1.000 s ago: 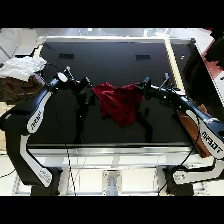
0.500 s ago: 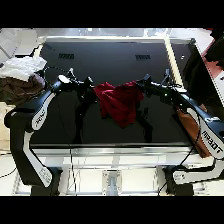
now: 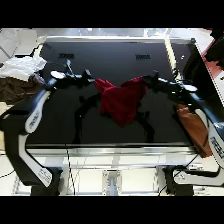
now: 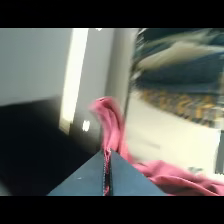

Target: Fold the shirts.

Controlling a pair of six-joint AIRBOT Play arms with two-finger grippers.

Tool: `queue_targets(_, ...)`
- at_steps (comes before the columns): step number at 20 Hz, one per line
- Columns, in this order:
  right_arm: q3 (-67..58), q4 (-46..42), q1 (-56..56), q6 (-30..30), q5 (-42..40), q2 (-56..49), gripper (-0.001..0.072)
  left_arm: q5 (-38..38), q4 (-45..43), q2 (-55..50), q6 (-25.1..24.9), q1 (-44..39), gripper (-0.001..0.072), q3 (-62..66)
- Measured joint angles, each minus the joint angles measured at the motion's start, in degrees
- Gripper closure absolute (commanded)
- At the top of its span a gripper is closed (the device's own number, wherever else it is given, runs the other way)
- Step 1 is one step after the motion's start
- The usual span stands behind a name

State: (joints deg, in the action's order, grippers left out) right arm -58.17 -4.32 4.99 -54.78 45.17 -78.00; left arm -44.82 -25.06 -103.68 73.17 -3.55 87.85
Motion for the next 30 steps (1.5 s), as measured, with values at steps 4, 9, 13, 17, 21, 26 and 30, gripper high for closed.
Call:
queue_targets(4, 0.0, -9.84, 8.5, -1.55, 8.55, 13.0, 0.0692, -3.19, -1.64, 16.85, -4.52, 5.05, 0.0703, 0.0)
queue_targets(9, -5.22, -20.7, 16.28, -5.35, 16.52, 30.12, 0.0693, -4.5, -11.85, 40.98, -4.37, 8.26, 0.0704, 0.02)
queue_targets(13, -15.5, -28.13, 18.16, -8.04, 20.68, 36.22, 0.0694, -5.44, -25.7, 54.51, 2.23, 8.87, 0.0705, 0.07)
queue_targets(17, -20.28, -35.34, 18.4, -10.69, 22.58, 33.18, 0.0694, -13.31, -49.75, 56.52, 16.09, 9.05, 0.0704, -0.96)
queue_targets(21, -20.79, -39.63, 12.81, -11.72, 25.11, 20.17, 0.0693, -20.41, -59.52, 47.56, 21.31, 6.78, 0.0703, -4.5)
queue_targets(26, -20.72, -45.55, 2.21, -12.07, 22.64, -1.9, 0.069, -22.36, -63.23, 27.34, 22.93, 1.88, 0.0702, -7.06)
queue_targets(30, -20.72, -47.1, -2.36, -13.35, 14.19, -14.19, 0.0384, -19.26, -64.08, 13.66, 24.37, -0.79, 0.0558, -7.52)
